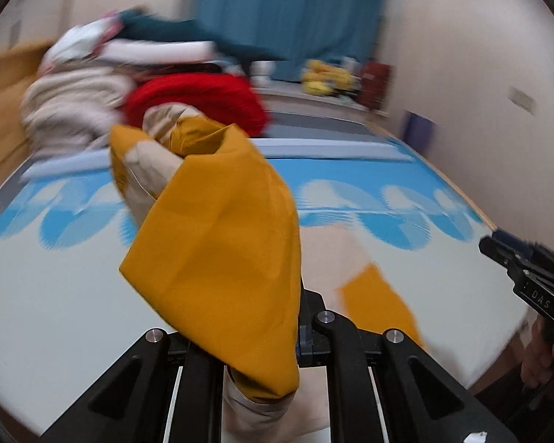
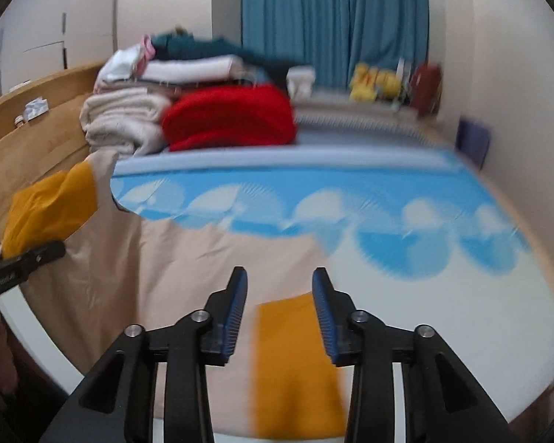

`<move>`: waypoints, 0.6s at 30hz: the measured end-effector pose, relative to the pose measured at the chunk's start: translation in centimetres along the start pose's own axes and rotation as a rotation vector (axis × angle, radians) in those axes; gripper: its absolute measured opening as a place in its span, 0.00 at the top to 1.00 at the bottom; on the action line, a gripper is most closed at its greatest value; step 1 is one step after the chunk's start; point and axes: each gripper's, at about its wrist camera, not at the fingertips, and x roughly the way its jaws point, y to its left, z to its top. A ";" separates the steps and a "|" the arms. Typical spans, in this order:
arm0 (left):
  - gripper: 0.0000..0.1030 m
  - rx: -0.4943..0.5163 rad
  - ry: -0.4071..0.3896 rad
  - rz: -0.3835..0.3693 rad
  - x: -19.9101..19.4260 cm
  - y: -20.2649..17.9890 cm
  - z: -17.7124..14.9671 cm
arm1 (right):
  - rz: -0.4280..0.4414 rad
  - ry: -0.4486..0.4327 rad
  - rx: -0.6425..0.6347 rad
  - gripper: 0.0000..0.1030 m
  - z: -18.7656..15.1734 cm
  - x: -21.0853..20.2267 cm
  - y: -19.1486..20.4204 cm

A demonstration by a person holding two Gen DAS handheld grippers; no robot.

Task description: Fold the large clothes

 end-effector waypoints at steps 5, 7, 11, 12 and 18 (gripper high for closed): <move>0.86 0.156 0.116 -0.149 5.7 -10.6 -1.1 | -0.029 0.063 0.171 0.56 -3.8 -1.1 -6.8; 0.63 0.182 0.265 -0.249 8.8 -13.4 -2.7 | 0.015 0.093 0.241 0.54 -4.2 -0.8 -8.3; 0.52 0.023 0.540 -0.519 11.3 -12.7 -4.7 | 0.152 0.190 0.292 0.29 -5.2 1.1 -9.2; 0.51 -0.034 0.556 -0.578 10.9 -11.6 -4.4 | 0.185 0.229 0.311 0.27 -5.7 1.9 -9.1; 0.46 -0.177 0.386 -0.371 7.1 -2.4 -2.3 | 0.328 0.454 0.385 0.26 -8.4 7.7 -7.4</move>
